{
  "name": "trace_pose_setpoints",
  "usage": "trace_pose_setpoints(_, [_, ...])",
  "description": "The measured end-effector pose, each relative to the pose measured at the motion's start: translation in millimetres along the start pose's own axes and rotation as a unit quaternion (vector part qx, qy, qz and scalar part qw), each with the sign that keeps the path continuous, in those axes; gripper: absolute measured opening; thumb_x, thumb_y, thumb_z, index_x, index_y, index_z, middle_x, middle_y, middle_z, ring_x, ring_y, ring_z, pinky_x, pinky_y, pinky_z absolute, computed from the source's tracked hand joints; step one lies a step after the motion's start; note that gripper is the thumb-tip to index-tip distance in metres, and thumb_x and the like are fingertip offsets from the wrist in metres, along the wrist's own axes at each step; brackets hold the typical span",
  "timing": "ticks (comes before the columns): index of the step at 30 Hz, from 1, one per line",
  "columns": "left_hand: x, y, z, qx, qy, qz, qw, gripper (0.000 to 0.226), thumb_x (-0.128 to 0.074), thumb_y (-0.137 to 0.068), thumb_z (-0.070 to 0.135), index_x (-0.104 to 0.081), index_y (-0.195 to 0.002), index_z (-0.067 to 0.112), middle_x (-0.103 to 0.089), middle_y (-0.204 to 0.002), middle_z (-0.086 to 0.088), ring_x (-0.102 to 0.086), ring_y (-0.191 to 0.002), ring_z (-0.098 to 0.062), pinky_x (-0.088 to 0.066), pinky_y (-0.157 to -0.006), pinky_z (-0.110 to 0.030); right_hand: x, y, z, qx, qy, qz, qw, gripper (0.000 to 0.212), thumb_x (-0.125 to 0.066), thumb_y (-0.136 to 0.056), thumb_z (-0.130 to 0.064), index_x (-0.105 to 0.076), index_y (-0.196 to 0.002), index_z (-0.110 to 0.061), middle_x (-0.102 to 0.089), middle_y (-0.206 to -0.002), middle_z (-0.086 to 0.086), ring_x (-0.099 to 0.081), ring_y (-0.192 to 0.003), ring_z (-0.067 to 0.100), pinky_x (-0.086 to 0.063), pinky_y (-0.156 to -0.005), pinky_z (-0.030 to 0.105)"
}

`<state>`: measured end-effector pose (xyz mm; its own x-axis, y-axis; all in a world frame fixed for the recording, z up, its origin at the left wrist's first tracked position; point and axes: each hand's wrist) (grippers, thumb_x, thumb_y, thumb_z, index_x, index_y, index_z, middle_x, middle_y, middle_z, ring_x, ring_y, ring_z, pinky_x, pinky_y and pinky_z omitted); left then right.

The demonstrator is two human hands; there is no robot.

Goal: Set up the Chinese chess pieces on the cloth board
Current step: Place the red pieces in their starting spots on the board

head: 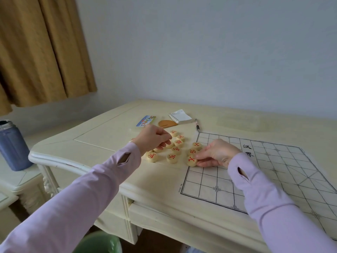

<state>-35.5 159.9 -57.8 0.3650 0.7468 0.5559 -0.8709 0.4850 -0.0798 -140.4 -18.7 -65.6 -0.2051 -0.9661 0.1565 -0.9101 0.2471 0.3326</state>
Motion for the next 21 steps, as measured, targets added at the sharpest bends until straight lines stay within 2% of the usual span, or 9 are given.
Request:
trace_pose_setpoints(4, [3, -1, -3, 0.011, -0.005, -0.001, 1.0, 0.015, -0.057, -0.092, 0.019, -0.069, -0.092, 0.011, -0.069, -0.082, 0.002, -0.054, -0.05, -0.003, -0.037, -0.04, -0.008, -5, 0, -2, 0.009, 0.018, 0.032, 0.999, 0.014, -0.065, -0.08, 0.011, -0.058, -0.09, 0.017, -0.062, -0.069, 0.017, -0.061, -0.038, 0.01, -0.054, -0.043, 0.018])
trace_pose_setpoints(5, [5, -2, -5, 0.014, -0.004, -0.001, 1.0, 0.014, -0.058, -0.091, 0.02, -0.069, -0.089, 0.013, -0.071, -0.082, 0.003, -0.055, -0.051, -0.004, -0.043, -0.049, -0.013, -6, -1, -2, 0.013, 0.028, 0.037, 0.999, 0.014, -0.065, -0.08, 0.012, -0.057, -0.09, 0.018, -0.061, -0.069, 0.016, -0.06, -0.037, 0.009, -0.053, -0.043, 0.018])
trace_pose_setpoints(7, [10, -3, -9, 0.017, 0.005, 0.003, 1.0, 0.013, -0.06, -0.089, 0.022, -0.07, -0.084, 0.016, -0.073, -0.081, 0.003, -0.059, -0.058, -0.011, -0.054, -0.072, -0.036, -6, -3, -1, 0.02, 0.055, 0.047, 0.997, 0.013, -0.065, -0.079, 0.012, -0.059, -0.089, 0.017, -0.06, -0.067, 0.016, -0.06, -0.039, 0.011, -0.055, -0.045, 0.02])
trace_pose_setpoints(8, [11, -3, -10, 0.018, 0.011, 0.005, 1.0, 0.013, -0.06, -0.089, 0.021, -0.071, -0.085, 0.015, -0.073, -0.081, 0.002, -0.06, -0.061, -0.013, -0.054, -0.079, -0.042, -5, -4, -1, 0.023, 0.076, 0.055, 0.995, 0.01, -0.068, -0.078, 0.01, -0.061, -0.085, 0.014, -0.061, -0.067, 0.016, -0.061, -0.044, 0.014, -0.056, -0.05, 0.022])
trace_pose_setpoints(9, [13, -3, -11, 0.019, 0.016, 0.008, 1.0, 0.013, -0.06, -0.089, 0.02, -0.071, -0.086, 0.012, -0.073, -0.081, 0.001, -0.06, -0.062, -0.014, -0.054, -0.081, -0.042, -5, -4, -1, 0.028, 0.1, 0.065, 0.992, 0.008, -0.071, -0.076, 0.007, -0.064, -0.078, 0.009, -0.062, -0.067, 0.016, -0.063, -0.05, 0.018, -0.057, -0.056, 0.025])
trace_pose_setpoints(11, [17, -3, -13, 0.016, 0.018, 0.017, 1.0, 0.013, -0.059, -0.09, 0.016, -0.069, -0.089, 0.008, -0.07, -0.08, -0.001, -0.059, -0.061, -0.011, -0.055, -0.072, -0.032, -3, -6, -3, 0.044, 0.126, 0.085, 0.987, 0.013, -0.075, -0.074, 0.0, -0.063, -0.071, 0.003, -0.064, -0.064, 0.015, -0.063, -0.052, 0.02, -0.057, -0.058, 0.025])
trace_pose_setpoints(14, [25, -1, -15, 0.012, 0.018, 0.045, 0.999, 0.011, -0.057, -0.091, 0.011, -0.067, -0.092, 0.007, -0.067, -0.078, -0.003, -0.057, -0.06, -0.011, -0.051, -0.057, -0.018, -2, -7, -10, 0.104, 0.109, 0.13, 0.98, 0.011, -0.073, -0.079, -0.004, -0.064, -0.074, 0.001, -0.062, -0.059, 0.013, -0.059, -0.042, 0.015, -0.055, -0.045, 0.02])
trace_pose_setpoints(16, [34, 0, -18, 0.019, 0.018, 0.068, 0.997, 0.009, -0.057, -0.091, 0.009, -0.066, -0.092, 0.007, -0.066, -0.077, -0.004, -0.056, -0.057, -0.011, -0.044, -0.045, -0.012, -5, -10, -13, 0.149, 0.093, 0.162, 0.971, 0.01, -0.071, -0.081, -0.006, -0.065, -0.074, -0.002, -0.061, -0.058, 0.011, -0.059, -0.043, 0.017, -0.055, -0.045, 0.02])
trace_pose_setpoints(21, [50, -2, -33, 0.043, 0.02, 0.094, 0.994, 0.009, -0.057, -0.089, 0.005, -0.065, -0.092, 0.007, -0.065, -0.074, -0.004, -0.056, -0.054, -0.013, -0.048, -0.047, -0.014, -18, -25, -19, 0.187, 0.075, 0.17, 0.965, 0.012, -0.069, -0.084, -0.01, -0.066, -0.072, -0.008, -0.062, -0.06, 0.01, -0.06, -0.048, 0.022, -0.06, -0.058, 0.031])
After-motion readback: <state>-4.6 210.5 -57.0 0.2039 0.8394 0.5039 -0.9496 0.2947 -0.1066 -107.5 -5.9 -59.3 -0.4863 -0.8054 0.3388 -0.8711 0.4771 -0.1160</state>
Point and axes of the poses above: each hand's wrist, its own y-axis away from the middle knuckle, its own x-axis out of the back of the hand, z = x × y
